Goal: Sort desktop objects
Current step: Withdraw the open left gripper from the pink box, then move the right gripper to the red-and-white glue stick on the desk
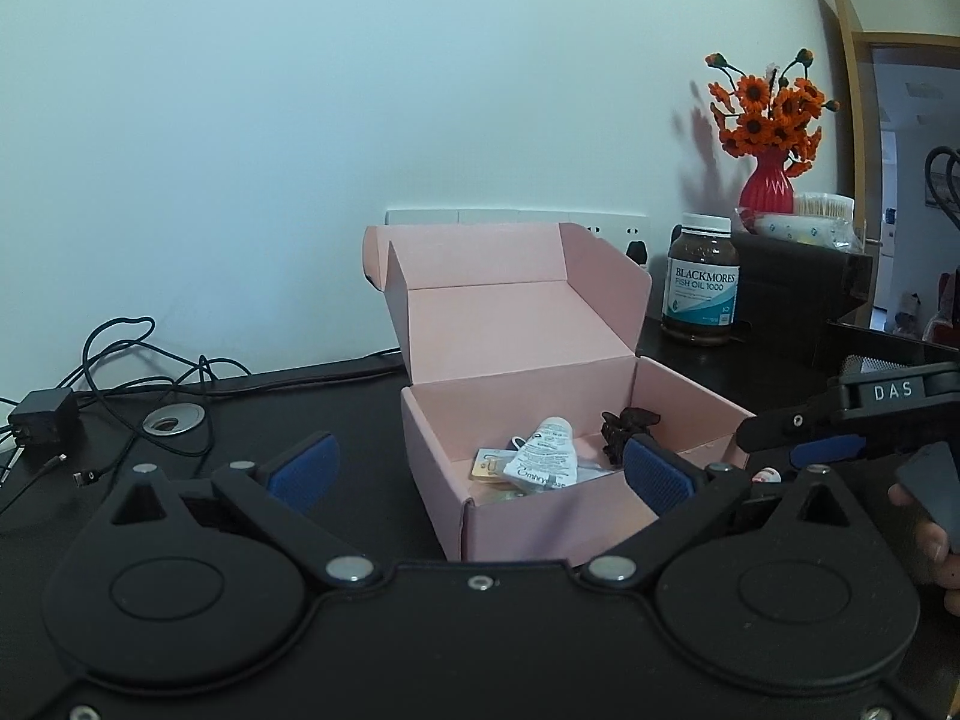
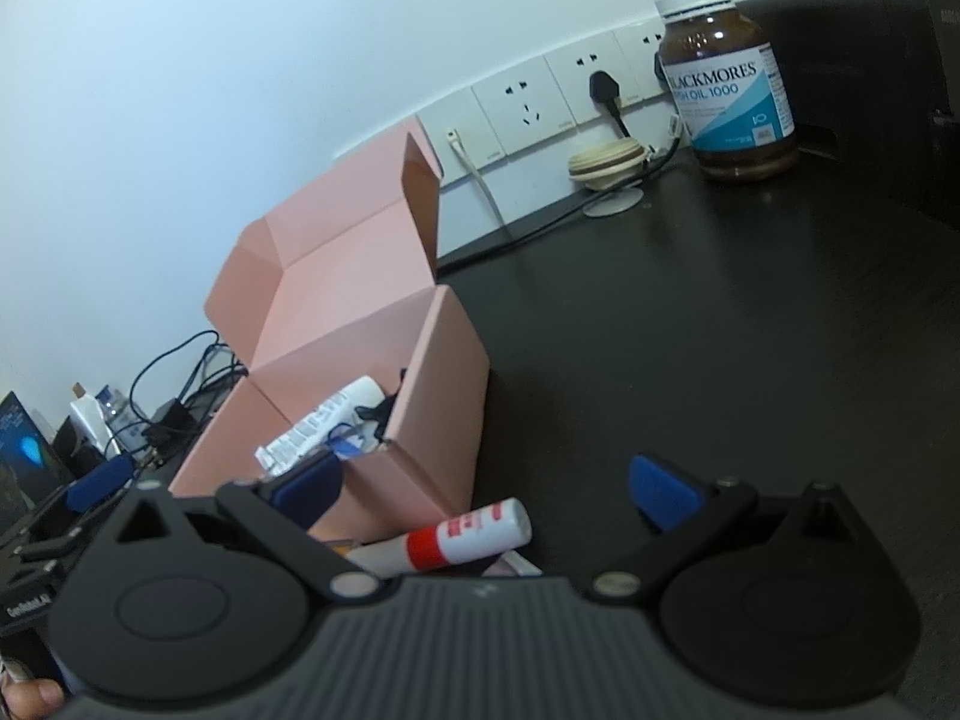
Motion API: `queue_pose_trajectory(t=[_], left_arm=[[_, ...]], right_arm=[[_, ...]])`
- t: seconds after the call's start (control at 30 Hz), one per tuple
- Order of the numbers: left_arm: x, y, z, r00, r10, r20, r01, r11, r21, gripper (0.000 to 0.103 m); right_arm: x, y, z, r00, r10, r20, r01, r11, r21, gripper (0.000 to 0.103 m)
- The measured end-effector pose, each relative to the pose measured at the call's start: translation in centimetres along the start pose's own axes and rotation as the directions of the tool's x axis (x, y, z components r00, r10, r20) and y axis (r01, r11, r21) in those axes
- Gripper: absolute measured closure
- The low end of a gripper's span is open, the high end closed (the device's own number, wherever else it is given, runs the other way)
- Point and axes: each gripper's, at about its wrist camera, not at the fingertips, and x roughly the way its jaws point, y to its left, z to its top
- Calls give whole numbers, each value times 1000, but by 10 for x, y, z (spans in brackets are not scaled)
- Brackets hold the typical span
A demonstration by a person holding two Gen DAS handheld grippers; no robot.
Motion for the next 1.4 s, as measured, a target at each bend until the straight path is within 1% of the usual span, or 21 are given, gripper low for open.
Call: queue_pose_trajectory(t=[0.2, 0.47, 0.63, 0.8, 0.97, 1.07, 1.23, 1.33, 1.4], left_arm=[[0, -3, -1, 1000, 5, 5, -5, 1000, 14, 0], [0, -2, -2, 1000, 4, 2, -4, 1000, 12, 0], [2, 2, -2, 1000, 0, -10, -1, 1000, -12, 0], [4, 7, -2, 1000, -1, -22, 0, 999, -38, 0], [5, 8, -1, 999, -6, -31, 5, 999, -49, 0], [5, 7, -1, 999, -6, -34, 4, 999, -43, 0], [5, 6, -1, 999, -6, -35, 5, 999, -39, 0], [6, 7, -1, 999, -7, -38, 5, 999, -46, 0], [6, 8, -1, 999, -5, -39, 3, 999, -52, 0]], right_arm=[[-3, 3, -1, 999, -32, 23, 33, 999, -25, 1], [-9, 16, -3, 997, -49, 53, 54, 992, -114, 1], [-12, 24, -6, 997, -58, 47, 65, 981, -181, 1], [-18, 30, -9, 995, -91, 51, 101, 961, -256, 1], [-31, 27, -7, 991, -113, 75, 129, 951, -281, 1], [-41, 22, -9, 991, -108, 85, 129, 946, -296, 1], [-48, 18, -18, 994, -96, 61, 111, 935, -338, 1], [-49, 23, -28, 997, -78, 25, 82, 917, -391, 1], [-49, 30, -35, 996, -82, 21, 83, 897, -435, 1]])
